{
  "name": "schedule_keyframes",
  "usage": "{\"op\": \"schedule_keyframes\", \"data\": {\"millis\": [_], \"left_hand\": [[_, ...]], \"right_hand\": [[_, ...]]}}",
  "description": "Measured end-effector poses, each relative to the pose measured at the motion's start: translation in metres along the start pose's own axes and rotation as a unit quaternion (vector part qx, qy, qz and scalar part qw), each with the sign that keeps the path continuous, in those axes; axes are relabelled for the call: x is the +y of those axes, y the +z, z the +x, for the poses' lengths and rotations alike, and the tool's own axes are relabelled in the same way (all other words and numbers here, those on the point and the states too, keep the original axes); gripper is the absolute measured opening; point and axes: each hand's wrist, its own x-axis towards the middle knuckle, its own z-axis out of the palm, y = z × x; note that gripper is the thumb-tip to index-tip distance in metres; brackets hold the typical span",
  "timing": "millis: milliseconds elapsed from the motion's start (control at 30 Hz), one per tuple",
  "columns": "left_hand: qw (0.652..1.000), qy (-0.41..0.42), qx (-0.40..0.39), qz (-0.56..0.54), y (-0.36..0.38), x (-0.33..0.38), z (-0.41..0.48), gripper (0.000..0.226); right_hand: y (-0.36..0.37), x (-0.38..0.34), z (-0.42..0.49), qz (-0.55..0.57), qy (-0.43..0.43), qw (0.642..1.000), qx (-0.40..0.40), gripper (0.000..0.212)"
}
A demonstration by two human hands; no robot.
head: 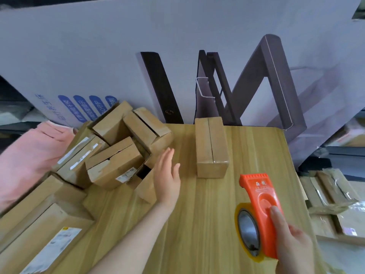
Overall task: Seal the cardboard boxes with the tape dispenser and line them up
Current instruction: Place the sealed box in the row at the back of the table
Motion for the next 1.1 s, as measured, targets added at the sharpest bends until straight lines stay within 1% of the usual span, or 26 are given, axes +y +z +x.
{"op": "schedule_keyframes", "data": {"millis": [33,67,133,233,300,333,433,567,633,700,767,867,900,933,1033,1100], "left_hand": [[0.999,0.02,0.003,0.046,-0.008,-0.02,-0.005,0.043],[0.996,0.017,0.001,0.091,-0.015,-0.038,-0.008,0.044],[0.984,-0.04,-0.018,0.17,-0.025,-0.063,-0.006,0.047],[0.958,-0.122,-0.043,0.258,-0.027,-0.073,0.002,0.047],[0.945,-0.139,-0.06,0.29,-0.026,-0.072,0.006,0.041],[0.944,-0.137,-0.069,0.291,-0.026,-0.073,0.008,0.039],[0.953,-0.109,-0.096,0.266,-0.026,-0.091,0.007,0.036],[0.975,-0.007,-0.113,0.189,-0.033,-0.106,-0.025,0.027],[0.979,0.04,-0.125,0.154,-0.042,-0.102,-0.059,0.029],[0.978,0.081,-0.16,0.105,-0.056,-0.093,-0.098,0.034],[0.971,0.115,-0.205,0.051,-0.069,-0.088,-0.135,0.034],[0.954,0.148,-0.26,0.015,-0.085,-0.086,-0.171,0.032],[0.951,0.141,-0.274,0.008,-0.087,-0.086,-0.173,0.032],[0.951,0.118,-0.287,0.005,-0.089,-0.083,-0.17,0.032],[0.941,0.002,-0.337,-0.022,-0.104,-0.061,-0.15,0.036],[0.942,-0.057,-0.323,-0.077,-0.123,-0.039,-0.132,0.036]], "right_hand": [[0.0,-0.002,-0.001,-0.001,0.0,1.0,-0.009,0.04],[0.001,-0.003,-0.003,0.0,0.001,1.0,-0.018,0.037],[0.003,-0.003,-0.007,0.005,0.006,0.999,-0.035,0.034],[0.005,-0.003,-0.016,0.016,0.02,0.998,-0.057,0.031],[0.006,0.0,-0.022,0.016,0.023,0.998,-0.061,0.029],[0.006,0.002,-0.026,0.016,0.024,0.998,-0.06,0.028],[0.005,0.007,-0.039,0.014,0.027,0.998,-0.055,0.026],[0.005,0.014,-0.065,0.012,0.039,0.998,-0.057,0.029],[0.004,0.02,-0.08,0.012,0.048,0.997,-0.058,0.033],[0.003,0.025,-0.097,0.006,0.057,0.996,-0.061,0.037],[0.001,0.028,-0.114,0.004,0.064,0.995,-0.07,0.039],[0.001,0.028,-0.136,0.005,0.053,0.995,-0.088,0.035],[0.002,0.027,-0.142,0.002,0.043,0.995,-0.093,0.032],[0.002,0.026,-0.147,-0.002,0.03,0.995,-0.098,0.03],[0.001,0.022,-0.16,-0.029,-0.018,0.993,-0.111,0.023],[-0.002,0.019,-0.167,-0.045,-0.053,0.99,-0.125,0.019]]}}
